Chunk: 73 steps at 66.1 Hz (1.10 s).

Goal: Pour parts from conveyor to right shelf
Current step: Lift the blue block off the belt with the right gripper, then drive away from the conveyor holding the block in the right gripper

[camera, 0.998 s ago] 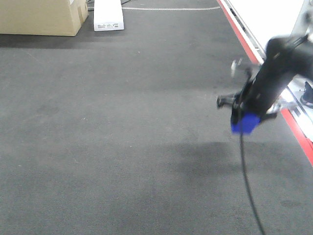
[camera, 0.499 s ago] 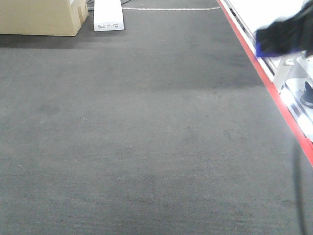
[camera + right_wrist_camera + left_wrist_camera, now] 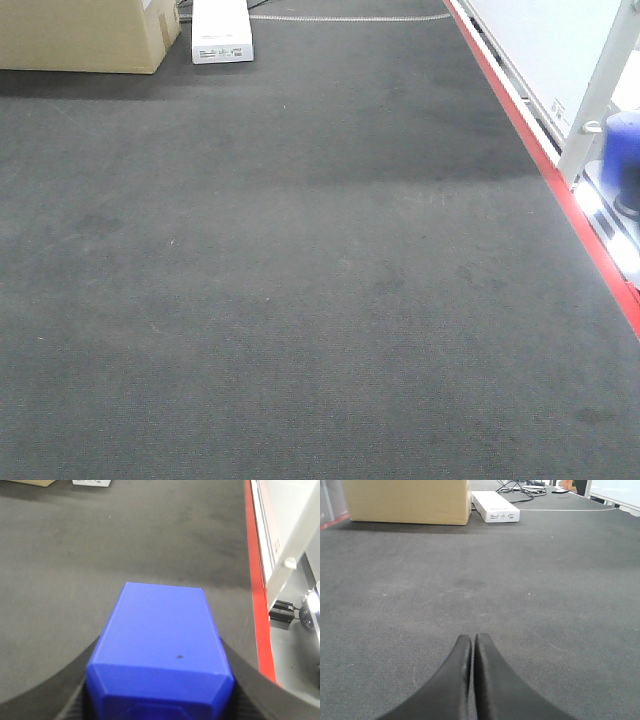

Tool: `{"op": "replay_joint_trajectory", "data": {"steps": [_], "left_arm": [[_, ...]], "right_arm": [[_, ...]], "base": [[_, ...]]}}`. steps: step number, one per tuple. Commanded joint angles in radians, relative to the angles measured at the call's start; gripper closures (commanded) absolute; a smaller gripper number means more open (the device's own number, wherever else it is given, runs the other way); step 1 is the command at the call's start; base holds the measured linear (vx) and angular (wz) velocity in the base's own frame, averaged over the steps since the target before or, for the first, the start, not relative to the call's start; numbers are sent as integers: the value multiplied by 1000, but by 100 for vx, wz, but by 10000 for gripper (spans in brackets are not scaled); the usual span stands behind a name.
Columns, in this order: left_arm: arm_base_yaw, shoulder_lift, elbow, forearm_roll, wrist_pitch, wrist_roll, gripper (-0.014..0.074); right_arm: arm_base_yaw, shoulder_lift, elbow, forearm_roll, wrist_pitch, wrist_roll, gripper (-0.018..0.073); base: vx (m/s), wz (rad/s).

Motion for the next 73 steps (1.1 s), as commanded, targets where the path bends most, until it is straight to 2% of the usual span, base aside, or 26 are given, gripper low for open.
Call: {"op": "replay_joint_trajectory", "data": {"steps": [1, 13, 29, 40, 73], "left_arm": [[-5, 13, -19, -8, -71, -8, 603], [-5, 13, -19, -8, -71, -8, 603], [-5, 13, -19, -8, -71, -8, 603], [-5, 13, -19, -8, -71, -8, 603], [-5, 13, -19, -8, -71, -8, 603]], "right_arm": [[-2, -111, 92, 2, -99, -11, 564], [-2, -315, 288, 4, -96, -11, 564], [-2, -508, 464, 4, -103, -11, 564], [-2, -562, 498, 4, -138, -10, 564], [-2, -562, 498, 4, -115, -6, 564]], "base": [[0, 0], [0, 0], [0, 0], [0, 0], [0, 0]]}}
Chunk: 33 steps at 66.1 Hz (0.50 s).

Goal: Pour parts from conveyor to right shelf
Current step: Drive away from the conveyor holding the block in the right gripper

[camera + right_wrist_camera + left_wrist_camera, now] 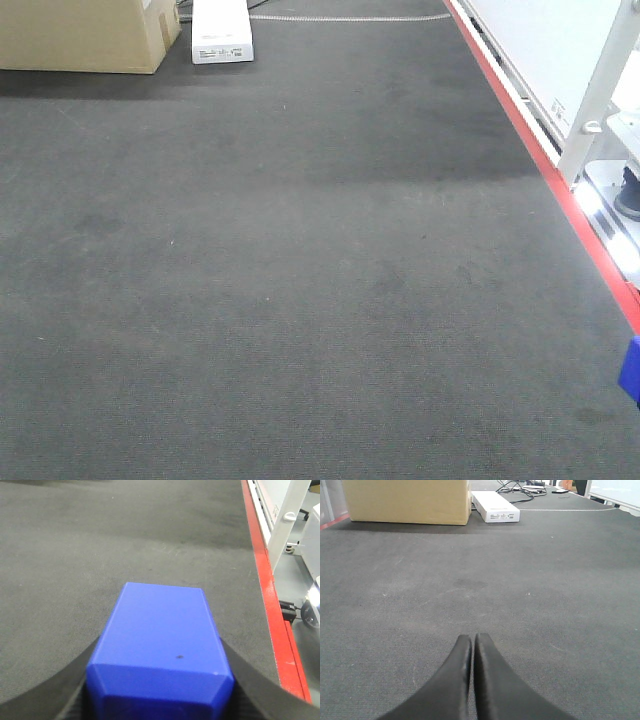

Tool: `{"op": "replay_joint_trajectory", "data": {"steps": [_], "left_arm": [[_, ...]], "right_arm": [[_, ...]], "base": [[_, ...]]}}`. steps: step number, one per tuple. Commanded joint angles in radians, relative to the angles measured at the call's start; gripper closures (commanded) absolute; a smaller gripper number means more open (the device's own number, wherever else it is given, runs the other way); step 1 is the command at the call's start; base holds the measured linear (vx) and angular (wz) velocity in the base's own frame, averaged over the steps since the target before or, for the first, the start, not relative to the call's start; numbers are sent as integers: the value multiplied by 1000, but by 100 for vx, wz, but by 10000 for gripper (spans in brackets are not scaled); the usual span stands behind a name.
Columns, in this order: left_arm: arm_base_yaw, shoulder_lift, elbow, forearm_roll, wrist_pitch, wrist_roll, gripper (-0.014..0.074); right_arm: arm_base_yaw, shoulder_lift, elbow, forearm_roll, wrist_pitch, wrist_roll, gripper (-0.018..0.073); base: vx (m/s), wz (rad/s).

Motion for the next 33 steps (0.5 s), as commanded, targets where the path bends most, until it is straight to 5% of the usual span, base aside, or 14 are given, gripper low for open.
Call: {"op": "replay_joint_trajectory", "data": {"steps": [1, 33], "left_arm": [[-5, 13, -19, -8, -71, -8, 603], [-5, 13, -19, -8, -71, -8, 603]], "right_arm": [[-2, 8, -26, 1, -74, -5, 564], [-2, 8, -26, 1, -74, -5, 564]], "base": [[0, 0], [0, 0]]}}
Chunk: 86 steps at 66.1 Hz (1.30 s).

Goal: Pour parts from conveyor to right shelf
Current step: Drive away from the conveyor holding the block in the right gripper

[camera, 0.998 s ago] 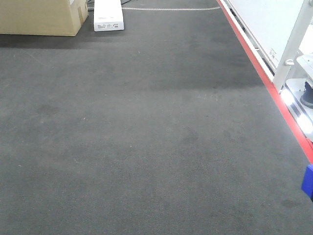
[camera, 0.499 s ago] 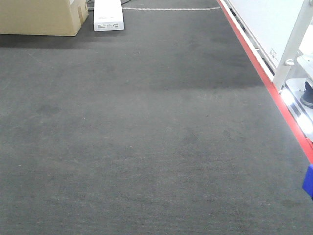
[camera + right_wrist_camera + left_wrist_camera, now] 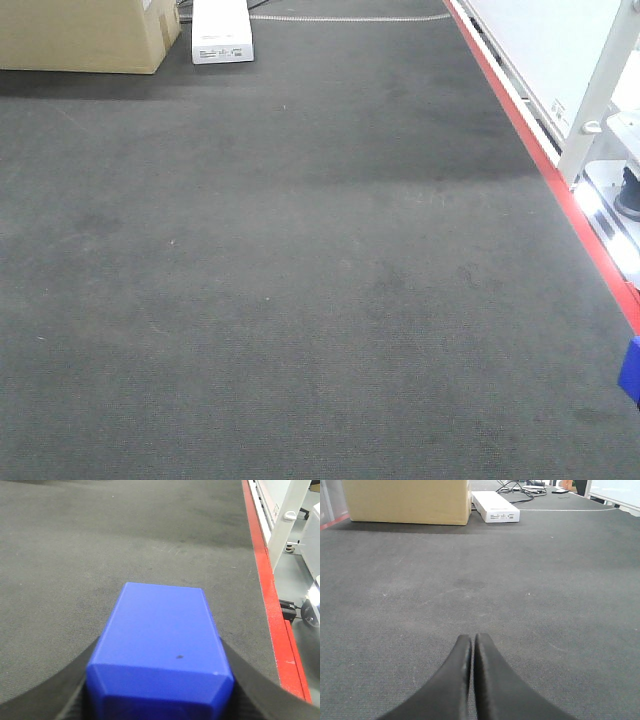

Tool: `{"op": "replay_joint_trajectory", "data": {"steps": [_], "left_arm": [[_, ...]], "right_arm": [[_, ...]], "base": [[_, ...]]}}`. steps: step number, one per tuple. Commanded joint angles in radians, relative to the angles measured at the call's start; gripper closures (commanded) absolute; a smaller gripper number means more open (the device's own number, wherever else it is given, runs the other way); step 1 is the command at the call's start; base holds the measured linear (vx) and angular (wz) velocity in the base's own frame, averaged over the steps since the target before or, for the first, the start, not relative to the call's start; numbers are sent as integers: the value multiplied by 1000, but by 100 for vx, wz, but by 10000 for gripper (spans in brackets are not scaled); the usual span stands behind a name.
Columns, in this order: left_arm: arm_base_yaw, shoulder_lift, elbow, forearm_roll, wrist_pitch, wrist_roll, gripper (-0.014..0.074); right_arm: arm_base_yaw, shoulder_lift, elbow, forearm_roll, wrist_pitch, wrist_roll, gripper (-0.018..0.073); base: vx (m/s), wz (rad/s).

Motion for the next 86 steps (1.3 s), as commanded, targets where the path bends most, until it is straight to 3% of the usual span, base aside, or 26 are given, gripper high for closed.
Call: {"op": "replay_joint_trajectory", "data": {"steps": [1, 55, 86], "left_arm": [[-5, 13, -19, -8, -71, -8, 603], [-5, 13, -19, -8, -71, -8, 603], [-5, 13, -19, -8, -71, -8, 603]], "right_arm": [[-2, 8, -26, 1, -76, -5, 564], [-2, 10, -26, 1, -76, -5, 564], [-2, 10, -26, 1, -76, -5, 564]], "base": [[0, 0], [-11, -1], [-31, -46]]}}
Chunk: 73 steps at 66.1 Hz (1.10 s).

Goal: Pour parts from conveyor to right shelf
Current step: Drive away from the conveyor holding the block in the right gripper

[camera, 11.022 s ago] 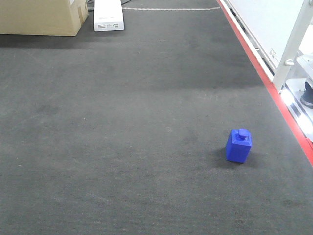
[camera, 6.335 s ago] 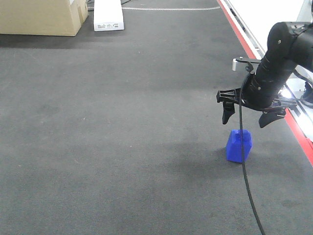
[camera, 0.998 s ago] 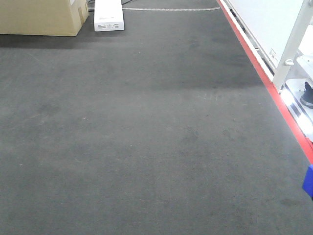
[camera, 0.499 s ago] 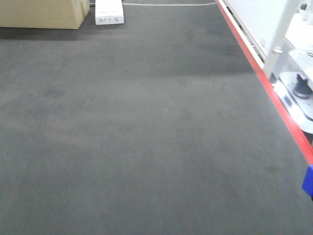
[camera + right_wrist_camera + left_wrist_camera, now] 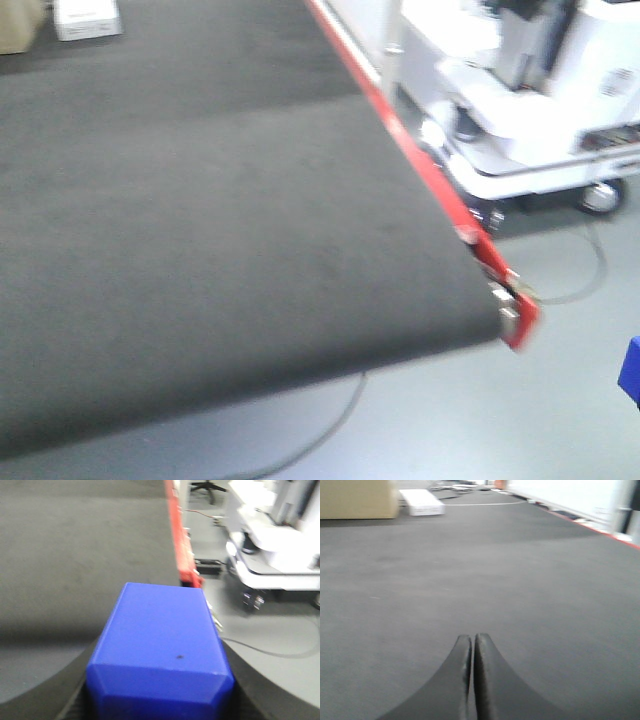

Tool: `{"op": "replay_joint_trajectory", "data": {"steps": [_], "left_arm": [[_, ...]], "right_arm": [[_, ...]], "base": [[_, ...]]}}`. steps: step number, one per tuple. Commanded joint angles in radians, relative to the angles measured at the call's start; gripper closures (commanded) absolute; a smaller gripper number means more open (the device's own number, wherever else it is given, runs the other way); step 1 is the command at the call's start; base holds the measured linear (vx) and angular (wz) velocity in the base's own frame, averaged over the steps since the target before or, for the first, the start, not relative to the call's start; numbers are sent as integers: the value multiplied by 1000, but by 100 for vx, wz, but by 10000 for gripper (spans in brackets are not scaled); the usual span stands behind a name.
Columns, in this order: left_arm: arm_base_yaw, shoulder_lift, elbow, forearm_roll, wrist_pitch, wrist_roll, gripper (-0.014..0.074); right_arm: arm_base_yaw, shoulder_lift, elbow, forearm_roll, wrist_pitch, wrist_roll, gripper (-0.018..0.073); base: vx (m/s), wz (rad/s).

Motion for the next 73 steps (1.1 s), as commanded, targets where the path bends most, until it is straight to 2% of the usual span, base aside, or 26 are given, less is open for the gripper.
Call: {"op": "replay_joint_trajectory", "data": {"steps": [1, 54, 73], "left_arm": [[-5, 13, -19, -8, -71, -8, 603], [-5, 13, -19, -8, -71, -8, 603], [-5, 13, -19, -8, -71, -8, 603]], "right_arm": [[-2, 10, -26, 0, -76, -5, 564], [-2, 10, -26, 0, -76, -5, 564], [-2, 10, -26, 0, -76, -5, 564]], "base": [[-35, -55], [-34, -49], [-25, -66]]}}
